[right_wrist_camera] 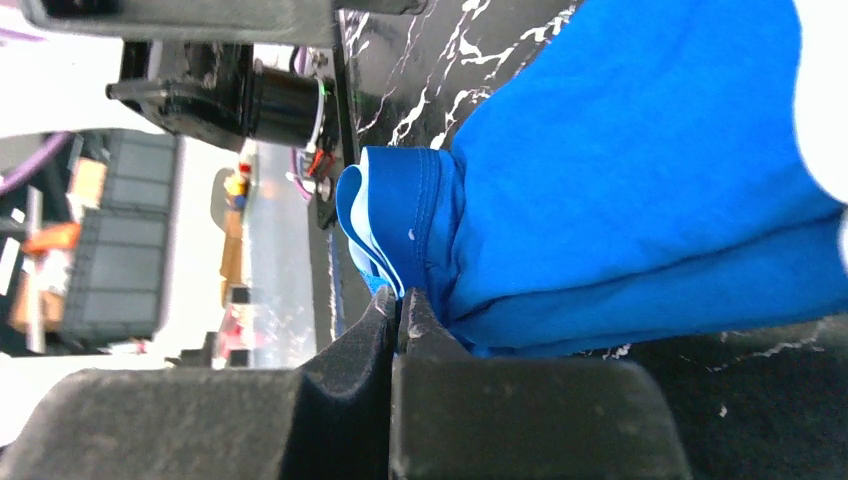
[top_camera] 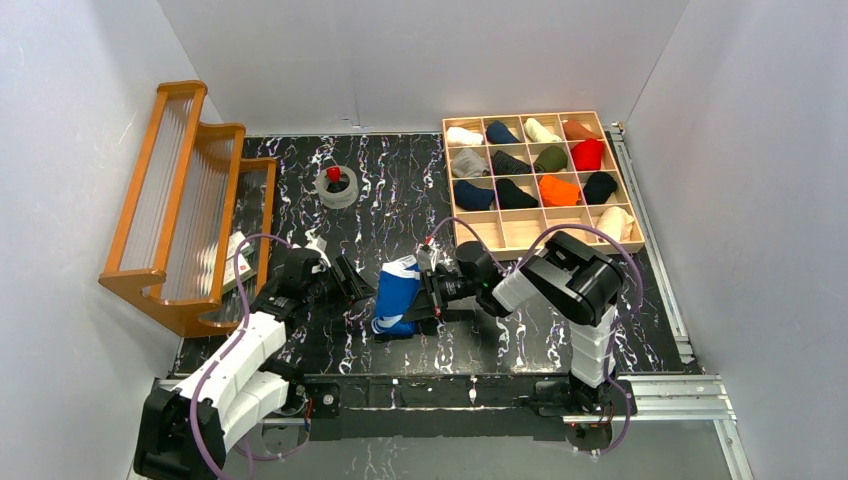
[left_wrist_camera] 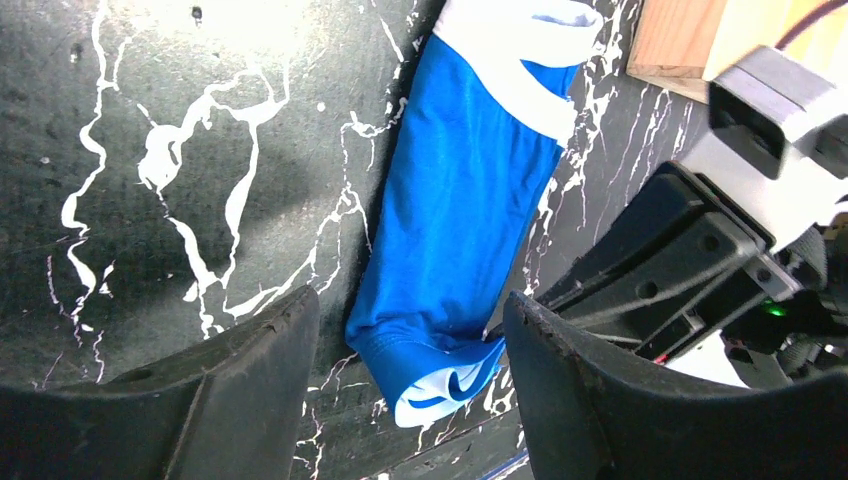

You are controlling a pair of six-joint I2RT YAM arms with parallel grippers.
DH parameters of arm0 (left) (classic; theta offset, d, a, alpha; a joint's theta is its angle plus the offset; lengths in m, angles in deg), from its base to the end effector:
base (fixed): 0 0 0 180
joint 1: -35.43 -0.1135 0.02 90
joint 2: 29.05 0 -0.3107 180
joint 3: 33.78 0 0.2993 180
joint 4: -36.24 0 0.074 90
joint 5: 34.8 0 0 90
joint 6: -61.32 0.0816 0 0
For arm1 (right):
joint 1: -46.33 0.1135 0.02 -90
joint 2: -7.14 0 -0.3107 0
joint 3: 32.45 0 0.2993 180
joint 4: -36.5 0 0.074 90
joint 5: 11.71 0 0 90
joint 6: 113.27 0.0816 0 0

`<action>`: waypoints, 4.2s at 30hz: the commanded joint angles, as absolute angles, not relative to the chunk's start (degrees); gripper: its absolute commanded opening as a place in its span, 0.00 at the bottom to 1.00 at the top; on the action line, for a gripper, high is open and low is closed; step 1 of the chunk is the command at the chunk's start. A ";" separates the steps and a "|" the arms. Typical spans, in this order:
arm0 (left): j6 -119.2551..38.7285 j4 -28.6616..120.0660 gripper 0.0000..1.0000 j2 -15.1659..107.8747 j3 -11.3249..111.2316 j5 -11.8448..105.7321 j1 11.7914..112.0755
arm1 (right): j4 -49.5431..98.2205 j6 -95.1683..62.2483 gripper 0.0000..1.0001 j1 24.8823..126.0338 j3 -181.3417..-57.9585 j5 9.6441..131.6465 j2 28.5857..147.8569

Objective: Roll the underwear
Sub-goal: Pick up the underwear from the center of the board.

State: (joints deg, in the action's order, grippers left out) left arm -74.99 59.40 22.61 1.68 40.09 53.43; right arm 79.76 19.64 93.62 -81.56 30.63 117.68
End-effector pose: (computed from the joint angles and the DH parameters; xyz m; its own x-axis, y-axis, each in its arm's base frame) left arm 0.2148 -0.0922 0.1768 -0.7710 -0.4835 -0.4145 -0.0977 0.7329 -0.6733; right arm 0.2234 0.3309 0.1014 -0.8162 -0.2081 -0.5390 -0.5674 0.1126 0.8157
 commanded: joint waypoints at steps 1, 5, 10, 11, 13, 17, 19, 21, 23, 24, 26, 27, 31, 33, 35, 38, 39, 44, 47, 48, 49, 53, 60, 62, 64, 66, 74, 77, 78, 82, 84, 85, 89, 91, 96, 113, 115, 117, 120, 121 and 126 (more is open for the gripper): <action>-74.12 57.76 0.65 21.60 0.60 37.87 53.16 | 86.66 33.82 0.01 92.79 -80.96 30.99 120.74; -73.33 57.10 0.65 21.08 0.01 36.75 53.17 | 87.84 38.72 0.01 92.00 -79.27 32.52 122.51; -72.95 56.18 0.66 19.87 -1.31 35.55 53.16 | 83.53 41.82 0.01 90.64 -77.96 34.90 123.27; -72.90 56.02 0.66 19.49 -1.63 35.36 53.17 | 82.98 42.36 0.01 90.39 -77.54 35.45 123.37; -72.74 55.84 0.67 18.66 -2.13 35.00 53.15 | 82.23 43.25 0.01 89.89 -77.00 35.95 123.42; -72.72 54.49 0.68 18.27 -2.91 33.26 53.25 | 76.79 42.75 0.01 89.31 -78.23 36.54 123.21; -72.41 53.46 0.69 18.63 -3.09 31.14 53.31 | 73.63 41.46 0.01 89.12 -79.61 36.30 123.18; -72.36 52.84 0.69 18.76 -3.25 29.93 53.69 | 70.26 40.29 0.01 89.02 -80.59 36.71 122.92; -72.51 52.42 0.71 18.76 -3.62 29.60 54.83 | 66.99 39.55 0.01 88.51 -81.09 37.35 122.74; -72.98 52.30 0.71 18.69 -3.84 29.91 55.77 | 66.18 39.42 0.01 88.30 -81.22 37.65 122.65; -73.06 52.42 0.75 18.50 -4.81 31.25 57.95 | 63.01 38.38 0.01 87.82 -82.01 37.70 122.43; -73.55 52.35 0.76 18.42 -5.38 32.04 59.19 | 61.75 37.69 0.01 87.62 -82.47 37.85 122.26; -74.96 52.11 0.77 16.90 -7.55 35.64 63.51 | 55.46 34.65 0.01 87.54 -84.59 39.06 120.64; -74.78 52.11 0.77 16.48 -8.57 36.92 63.96 | 54.05 33.57 0.02 87.40 -85.16 39.54 119.83; -74.44 51.64 0.77 17.47 -9.01 38.00 64.17 | 52.05 32.33 0.03 87.38 -85.93 40.16 119.24; -73.58 49.86 0.75 20.86 -8.23 38.98 64.30 | 50.09 30.90 0.03 87.46 -86.91 39.95 119.20; -73.39 49.07 0.75 22.15 -7.68 39.09 64.27 | 49.93 30.61 0.03 87.40 -87.13 39.82 119.20; -73.71 43.13 0.70 27.71 -7.18 38.92 64.52 | 48.09 29.34 0.05 87.43 -88.57 39.88 119.20; -74.01 42.62 0.59 29.40 -8.16 39.29 64.69 | 47.23 28.82 0.07 87.38 -89.24 39.80 119.11; -74.10 42.50 0.54 29.55 -8.57 39.44 64.70 | 47.32 28.84 0.07 87.39 -89.40 39.67 119.18; -74.23 42.45 0.50 29.38 -9.04 39.78 64.70 | 47.34 28.78 0.07 87.41 -89.52 39.21 119.20; -75.35 42.30 0.37 28.11 -10.44 42.84 64.70 | 51.87 28.63 0.12 87.53 -88.89 36.17 118.46; -76.11 41.65 0.33 31.41 -9.83 45.18 64.70 | 52.54 24.99 0.29 87.52 -89.83 33.10 116.51; -76.08 41.72 0.31 32.56 -9.36 45.03 64.71 | 52.14 24.19 0.35 87.50 -90.21 32.55 116.14; -76.07 42.23 0.29 33.60 -9.02 45.28 64.70 | 51.84 23.11 0.43 87.54 -90.31 32.43 115.12; -75.85 42.31 0.28 34.75 -8.50 44.91 64.70 | 50.38 21.18 0.50 87.52 -90.75 33.02 113.75; -72.85 46.19 0.26 37.25 -4.59 44.89 64.70 | 38.83 8.83 0.66 87.43 -92.46 40.77 104.98; -70.09 49.82 0.25 38.25 -2.11 42.76 64.70 | 37.87 -1.82 0.72 87.30 -91.89 53.71 89.79; -69.05 51.49 0.25 38.59 -0.86 42.43 64.70 | 42.36 -0.35 0.98 87.28 -89.04 64.12 85.12; -66.96 54.94 0.26 40.57 3.12 41.65 64.70 | 49.04 -29.84 0.83 89.69 -86.03 53.56 87.70; -66.23 56.12 0.26 41.79 4.44 41.52 64.70 | 46.99 -50.43 0.79 96.74 -82.97 56.75 85.90; -66.00 56.33 0.26 42.65 5.10 41.11 64.70 | 53.11 -57.80 0.72 100.99 -78.17 60.94 85.24; -64.42 57.58 0.26 45.18 7.23 40.55 64.70 | 54.31 -68.60 0.63 112.65 -75.17 65.31 87.14; -64.07 58.08 0.26 45.84 7.68 40.37 64.70 | 52.53 -71.21 0.60 114.85 -75.74 66.58 89.41; -63.56 58.41 0.26 46.01 7.62 40.06 64.70 | 54.88 -75.21 0.55 117.02 -75.41 68.33 93.13; -62.45 59.12 0.25 46.01 7.84 39.16 64.70 | 65.71 -80.19 0.54 117.08 -74.96 77.51 102.40; -62.31 59.15 0.25 45.93 7.85 39.16 64.70 | 66.39 -79.95 0.51 117.00 -74.70 77.54 102.41; -62.35 59.31 0.24 46.00 7.86 39.42 64.70 | 65.62 -79.44 0.45 117.00 -74.97 77.84 101.99; -62.75 59.20 0.24 45.73 7.93 39.53 64.70 | 63.56 -77.11 0.36 116.87 -75.17 77.94 101.44; -63.11 59.16 0.25 45.51 7.91 39.55 64.70 | 63.27 -76.04 0.31 116.81 -75.19 77.89 101.63; -66.56 57.96 0.50 41.17 6.16 40.18 64.37 | 60.63 -63.60 0.01 113.60 -76.76 71.58 102.19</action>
State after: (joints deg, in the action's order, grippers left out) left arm -64.93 54.79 44.92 7.65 38.56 64.69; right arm 62.45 -73.88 116.42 -75.24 76.57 101.92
